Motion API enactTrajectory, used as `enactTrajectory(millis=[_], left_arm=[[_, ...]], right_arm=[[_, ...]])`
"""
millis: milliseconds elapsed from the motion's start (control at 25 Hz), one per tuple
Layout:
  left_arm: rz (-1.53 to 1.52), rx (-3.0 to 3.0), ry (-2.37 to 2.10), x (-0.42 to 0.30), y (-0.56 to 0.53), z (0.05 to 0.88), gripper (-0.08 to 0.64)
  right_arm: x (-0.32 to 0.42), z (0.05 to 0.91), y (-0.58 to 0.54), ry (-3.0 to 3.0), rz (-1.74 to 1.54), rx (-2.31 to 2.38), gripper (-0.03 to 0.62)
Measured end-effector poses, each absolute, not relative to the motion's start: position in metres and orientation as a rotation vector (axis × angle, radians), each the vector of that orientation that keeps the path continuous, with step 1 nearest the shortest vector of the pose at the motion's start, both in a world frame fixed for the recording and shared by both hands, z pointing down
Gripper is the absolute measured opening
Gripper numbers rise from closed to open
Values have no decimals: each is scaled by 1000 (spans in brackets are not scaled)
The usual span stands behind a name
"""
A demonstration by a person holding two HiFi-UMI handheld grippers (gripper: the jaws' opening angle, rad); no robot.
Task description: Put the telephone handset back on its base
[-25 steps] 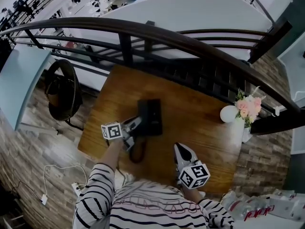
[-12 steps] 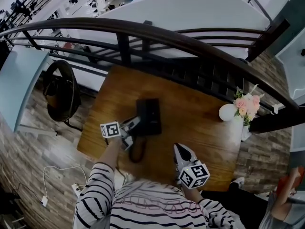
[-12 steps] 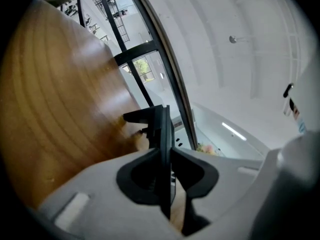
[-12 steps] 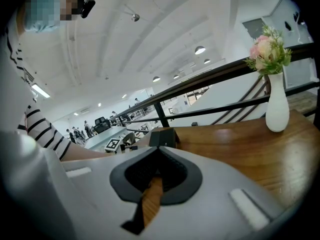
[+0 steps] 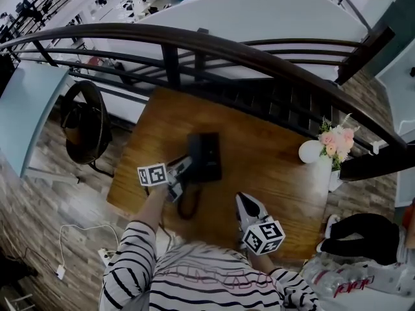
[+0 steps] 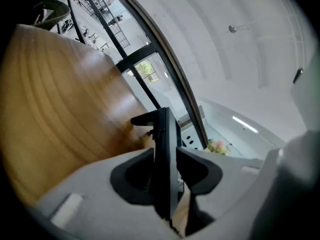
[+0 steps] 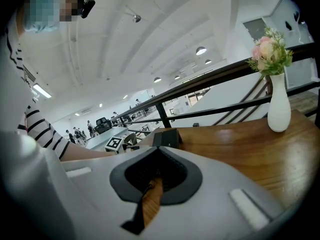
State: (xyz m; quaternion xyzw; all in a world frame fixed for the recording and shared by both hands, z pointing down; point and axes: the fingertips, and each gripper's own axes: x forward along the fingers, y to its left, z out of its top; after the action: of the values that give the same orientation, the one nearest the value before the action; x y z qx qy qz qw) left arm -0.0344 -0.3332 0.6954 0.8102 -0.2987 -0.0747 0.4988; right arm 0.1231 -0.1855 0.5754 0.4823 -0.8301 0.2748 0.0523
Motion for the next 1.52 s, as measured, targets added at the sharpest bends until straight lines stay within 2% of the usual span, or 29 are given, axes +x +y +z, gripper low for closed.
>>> enactTrajectory(millis=[320, 1000, 1160, 1280, 1520], left_arm=[[-201, 1995, -723, -48, -316, 676, 160], [-211, 2292, -664, -67, -229, 579, 159], [-159, 2412, -652, -74, -199, 557, 134], [-94, 2522, -641, -79, -176, 546, 83], [-37, 2611, -638, -94, -133, 532, 61]], right_arm=[[111, 568, -172, -2540, 814, 1474, 0], [85, 541, -121, -2564, 750, 1579, 0], [73, 536, -103, -2567, 735, 1599, 0], [63, 532, -89, -2568, 723, 1614, 0], [42, 528, -65, -2569, 706, 1628, 0]])
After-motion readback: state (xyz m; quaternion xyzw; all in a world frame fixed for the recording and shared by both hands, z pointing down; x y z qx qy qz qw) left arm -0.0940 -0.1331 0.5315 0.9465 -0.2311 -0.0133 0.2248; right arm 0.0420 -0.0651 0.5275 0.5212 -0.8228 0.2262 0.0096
